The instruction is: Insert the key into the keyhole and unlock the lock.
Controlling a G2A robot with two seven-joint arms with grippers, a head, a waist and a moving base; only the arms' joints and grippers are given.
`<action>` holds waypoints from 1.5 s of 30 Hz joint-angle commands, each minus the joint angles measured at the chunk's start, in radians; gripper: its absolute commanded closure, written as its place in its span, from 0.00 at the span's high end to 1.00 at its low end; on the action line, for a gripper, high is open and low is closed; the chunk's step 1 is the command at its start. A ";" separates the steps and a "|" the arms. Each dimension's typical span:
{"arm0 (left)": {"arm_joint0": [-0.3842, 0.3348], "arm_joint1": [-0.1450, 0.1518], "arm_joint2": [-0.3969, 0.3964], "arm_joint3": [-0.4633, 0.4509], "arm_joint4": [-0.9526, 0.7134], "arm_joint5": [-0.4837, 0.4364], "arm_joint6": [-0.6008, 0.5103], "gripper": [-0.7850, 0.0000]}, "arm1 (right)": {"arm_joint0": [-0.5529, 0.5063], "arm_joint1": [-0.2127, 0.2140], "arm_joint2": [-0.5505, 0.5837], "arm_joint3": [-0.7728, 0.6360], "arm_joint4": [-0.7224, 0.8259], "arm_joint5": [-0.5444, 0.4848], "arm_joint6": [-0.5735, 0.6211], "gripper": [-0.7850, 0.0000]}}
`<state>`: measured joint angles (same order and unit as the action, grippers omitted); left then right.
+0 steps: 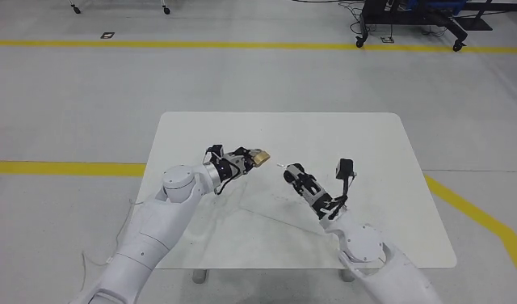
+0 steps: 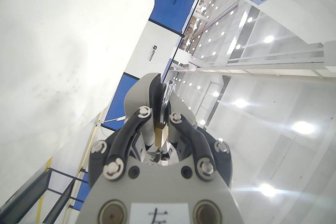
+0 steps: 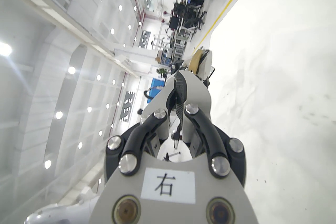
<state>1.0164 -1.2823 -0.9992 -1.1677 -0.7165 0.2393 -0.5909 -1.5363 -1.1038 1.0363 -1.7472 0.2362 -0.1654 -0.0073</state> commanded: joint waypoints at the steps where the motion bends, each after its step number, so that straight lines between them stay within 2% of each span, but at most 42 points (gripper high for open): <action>1: 0.009 0.000 -0.005 -0.011 0.010 -0.023 0.014 0.00 | 0.013 -0.011 -0.023 0.010 0.027 -0.001 -0.022 0.00; 7: 0.045 0.001 -0.021 -0.050 0.042 -0.099 0.071 0.00 | 0.039 -0.046 -0.084 0.033 0.117 0.028 -0.132 0.00; 18: 0.081 -0.002 -0.027 -0.104 0.092 -0.102 0.141 0.00 | 0.047 -0.099 -0.193 0.042 -0.011 0.006 -0.349 0.00; 45: 0.096 -0.007 -0.030 -0.132 0.180 -0.097 0.123 0.00 | 0.053 -0.170 -0.209 0.084 -0.100 0.047 -0.443 0.00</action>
<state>1.1124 -1.2890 -1.0306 -1.2983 -0.5425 0.1419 -0.4635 -1.4844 -1.2708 0.8267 -1.6658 0.1399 -0.1203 -0.4478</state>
